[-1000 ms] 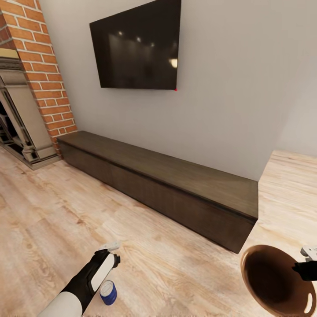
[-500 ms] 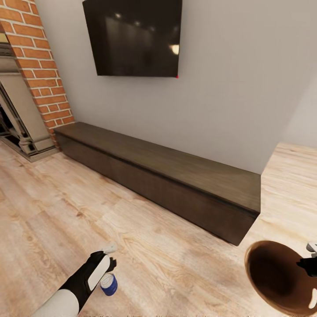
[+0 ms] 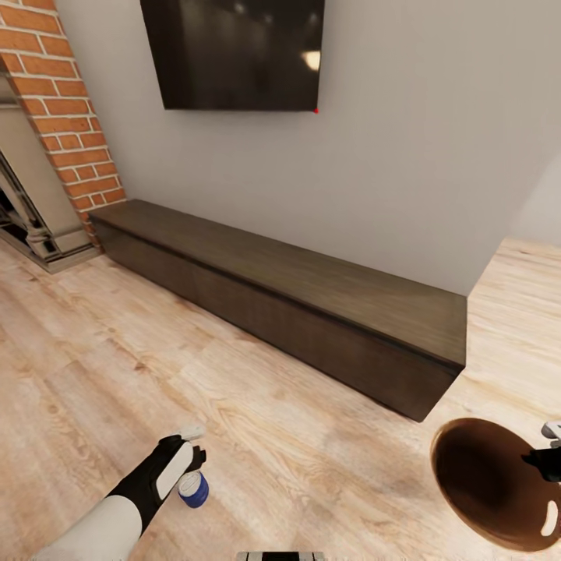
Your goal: Put the three can of soda from the living room inside the tash can in the kitchen.
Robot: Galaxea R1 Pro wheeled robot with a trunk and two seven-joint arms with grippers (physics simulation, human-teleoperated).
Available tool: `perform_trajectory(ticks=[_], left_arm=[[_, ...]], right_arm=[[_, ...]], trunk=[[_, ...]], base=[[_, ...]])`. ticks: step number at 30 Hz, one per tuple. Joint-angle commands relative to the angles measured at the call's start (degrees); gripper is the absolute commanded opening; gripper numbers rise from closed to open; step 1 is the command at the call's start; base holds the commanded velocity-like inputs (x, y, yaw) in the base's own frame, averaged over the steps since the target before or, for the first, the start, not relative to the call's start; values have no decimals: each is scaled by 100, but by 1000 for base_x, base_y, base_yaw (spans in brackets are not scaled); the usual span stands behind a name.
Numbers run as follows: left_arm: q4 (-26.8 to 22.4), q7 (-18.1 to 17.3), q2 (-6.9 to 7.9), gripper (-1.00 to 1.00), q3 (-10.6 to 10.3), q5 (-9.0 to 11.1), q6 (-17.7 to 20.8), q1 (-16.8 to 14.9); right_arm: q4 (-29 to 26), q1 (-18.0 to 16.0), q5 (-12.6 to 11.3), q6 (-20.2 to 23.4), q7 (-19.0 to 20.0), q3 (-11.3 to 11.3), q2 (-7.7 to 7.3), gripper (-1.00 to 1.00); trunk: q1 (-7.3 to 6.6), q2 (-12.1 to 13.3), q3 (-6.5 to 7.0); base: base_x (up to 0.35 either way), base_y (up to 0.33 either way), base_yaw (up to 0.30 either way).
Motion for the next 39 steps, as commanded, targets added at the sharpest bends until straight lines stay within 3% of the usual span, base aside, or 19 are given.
perform_trajectory(ticks=[1,2,6,16,23,31,39], left_arm=[[5,-20,-3,100,0,-3,-2,-4],[17,-69,-6,100,-1,-6,-4,-12],[30,-109,-5,100,-1,-9,-8,-19],[154,-129,18,100,-1,-8,-9,-168],[363,-146,-9,100,-4,-2,-97,-264],[387,-264,-12,100,-9,-8,-111,-301],[388,-284,-29,100,-24,-19,-58,-653]], right_arm=[[-18,-4,-8,4,69,-51,-3,-100],[-105,-5,-1,14,229,-205,-10,-100],[-229,7,4,35,370,-348,-129,-100],[-322,23,3,51,450,-406,-240,-100],[-423,26,8,60,918,-561,-318,-100],[-498,72,8,62,1011,-653,-391,-100],[-573,90,9,105,1021,-674,-401,-100]], trunk=[[2,-2,-23],[4,-3,-45],[15,-9,-133],[41,-22,-355],[59,-31,-510],[79,-42,-687],[100,-53,-864]], base=[[0,0,0],[0,0,0],[0,0,0],[0,0,0],[0,0,0],[0,0,0],[0,0,0]])
